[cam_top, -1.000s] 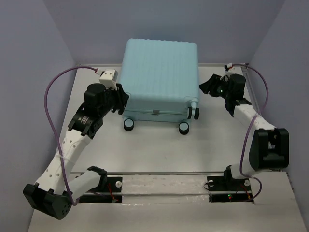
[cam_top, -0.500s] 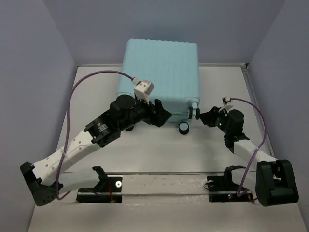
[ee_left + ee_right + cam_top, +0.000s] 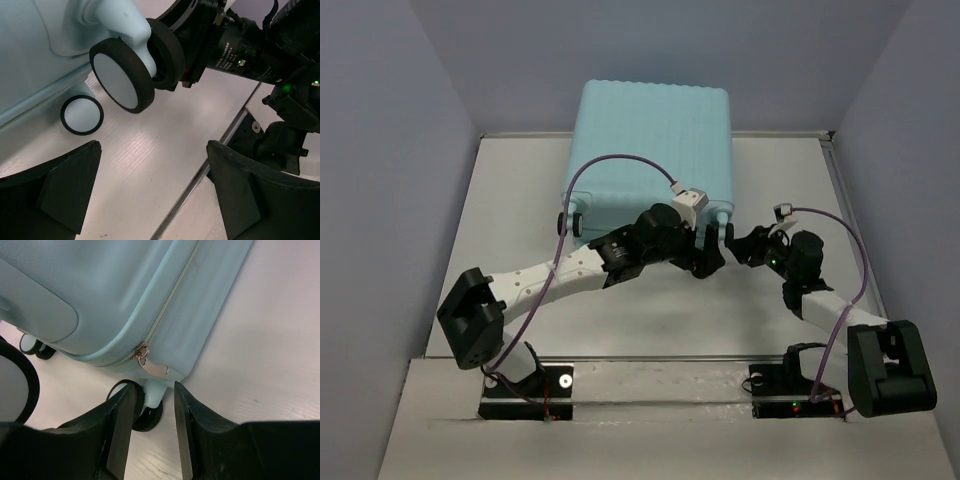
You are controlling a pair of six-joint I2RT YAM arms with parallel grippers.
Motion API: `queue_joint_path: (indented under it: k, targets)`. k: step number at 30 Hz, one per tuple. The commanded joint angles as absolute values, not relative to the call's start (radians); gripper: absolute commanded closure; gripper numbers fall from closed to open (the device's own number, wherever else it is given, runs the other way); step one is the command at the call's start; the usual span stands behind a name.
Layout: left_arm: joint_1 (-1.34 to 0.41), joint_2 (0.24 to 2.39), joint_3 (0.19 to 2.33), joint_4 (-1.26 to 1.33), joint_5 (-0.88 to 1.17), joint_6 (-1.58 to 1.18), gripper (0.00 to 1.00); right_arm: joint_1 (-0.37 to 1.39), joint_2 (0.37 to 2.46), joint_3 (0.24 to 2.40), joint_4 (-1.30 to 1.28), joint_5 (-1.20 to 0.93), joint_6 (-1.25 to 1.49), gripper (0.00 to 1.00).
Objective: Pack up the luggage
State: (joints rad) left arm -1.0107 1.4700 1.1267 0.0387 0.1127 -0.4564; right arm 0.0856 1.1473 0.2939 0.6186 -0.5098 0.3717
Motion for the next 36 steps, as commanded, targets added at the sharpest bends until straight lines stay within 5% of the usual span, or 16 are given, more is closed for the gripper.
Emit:
queue_joint_path:
  k: [1,18,24,28,31,36]
  targets:
    - [-1.015,1.531,1.232,0.141,0.144,-0.454,0.01,0.089,1.180,0.351,0.707,-0.538,0.288,0.58]
    - [-1.014,1.697,1.376,0.143,0.110,-0.431,0.02,0.089,1.374,0.371,0.946,-0.571,0.258,0.63]
    - [-1.014,1.697,1.371,0.178,0.094,-0.440,0.05,0.089,1.378,0.350,1.028,-0.555,0.287,0.75]
    - [-1.014,1.692,1.370,0.202,0.091,-0.446,0.11,0.089,1.387,0.342,1.055,-0.572,0.325,0.93]
    - [-1.014,1.687,1.370,0.224,0.087,-0.449,0.18,0.089,1.381,0.316,1.084,-0.578,0.370,0.93]
    - [-1.002,1.683,1.376,0.247,0.072,-0.460,0.45,0.098,1.309,0.241,1.115,-0.577,0.466,0.93]
